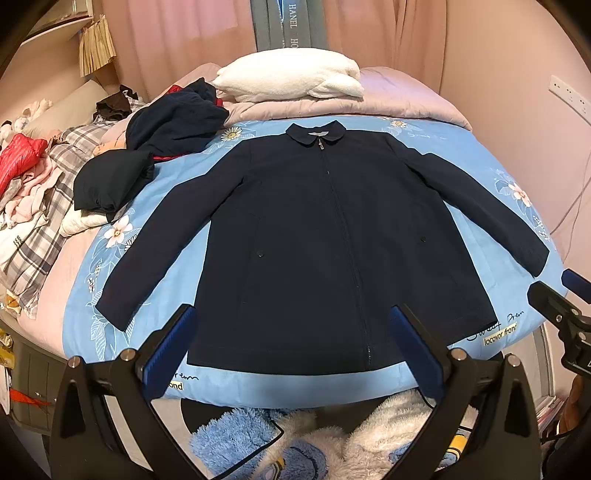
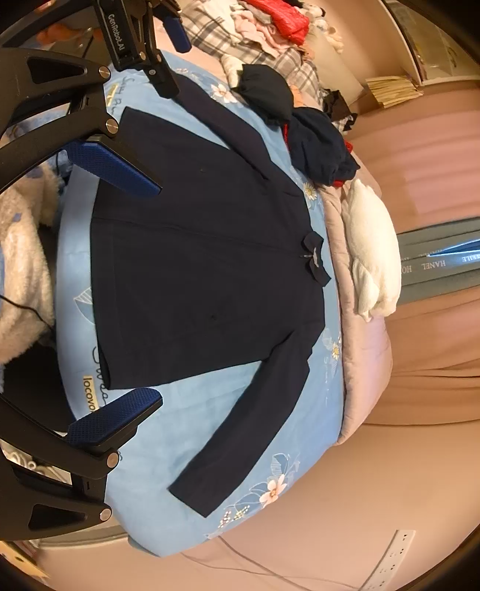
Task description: Fold large clothes
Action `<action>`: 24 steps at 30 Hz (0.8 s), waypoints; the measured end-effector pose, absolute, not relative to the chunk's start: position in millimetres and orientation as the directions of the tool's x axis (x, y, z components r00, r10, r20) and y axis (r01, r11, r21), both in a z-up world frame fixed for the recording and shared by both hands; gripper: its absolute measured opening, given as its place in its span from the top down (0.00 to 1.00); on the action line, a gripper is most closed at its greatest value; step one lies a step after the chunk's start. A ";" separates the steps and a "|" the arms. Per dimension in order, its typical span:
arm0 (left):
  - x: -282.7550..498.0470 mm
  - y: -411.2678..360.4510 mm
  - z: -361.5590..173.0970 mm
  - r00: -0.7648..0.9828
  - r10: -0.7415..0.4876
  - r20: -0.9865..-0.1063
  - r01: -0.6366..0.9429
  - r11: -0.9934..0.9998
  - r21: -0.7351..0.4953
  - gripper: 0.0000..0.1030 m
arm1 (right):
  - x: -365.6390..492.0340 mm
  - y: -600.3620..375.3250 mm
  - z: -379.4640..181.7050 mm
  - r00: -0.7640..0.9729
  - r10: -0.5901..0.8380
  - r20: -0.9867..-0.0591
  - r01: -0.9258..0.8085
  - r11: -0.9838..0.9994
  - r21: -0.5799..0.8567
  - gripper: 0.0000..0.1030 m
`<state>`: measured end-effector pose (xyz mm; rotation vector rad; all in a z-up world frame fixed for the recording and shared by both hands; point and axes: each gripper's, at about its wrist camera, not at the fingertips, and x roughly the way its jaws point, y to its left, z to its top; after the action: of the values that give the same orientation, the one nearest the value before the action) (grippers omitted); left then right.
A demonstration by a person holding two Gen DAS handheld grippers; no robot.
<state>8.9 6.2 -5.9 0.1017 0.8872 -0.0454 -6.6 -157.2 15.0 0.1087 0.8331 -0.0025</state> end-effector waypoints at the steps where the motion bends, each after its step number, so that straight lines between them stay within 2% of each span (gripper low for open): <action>1: 9.2 6.7 -6.0 0.630 0.004 -0.776 0.082 0.994 0.071 0.00 | -6.9 -157.1 14.9 0.673 0.041 -0.739 0.044 0.994 0.096 0.01; 24: 14.5 7.1 -7.1 0.624 0.008 -0.782 0.083 0.994 0.076 0.00 | -3.4 -157.1 11.3 0.666 0.043 -0.745 0.044 0.994 0.097 0.01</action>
<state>14.5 7.0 -7.1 0.1085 0.8969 -0.0437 -3.4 -157.1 11.3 0.1103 0.8426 -0.0005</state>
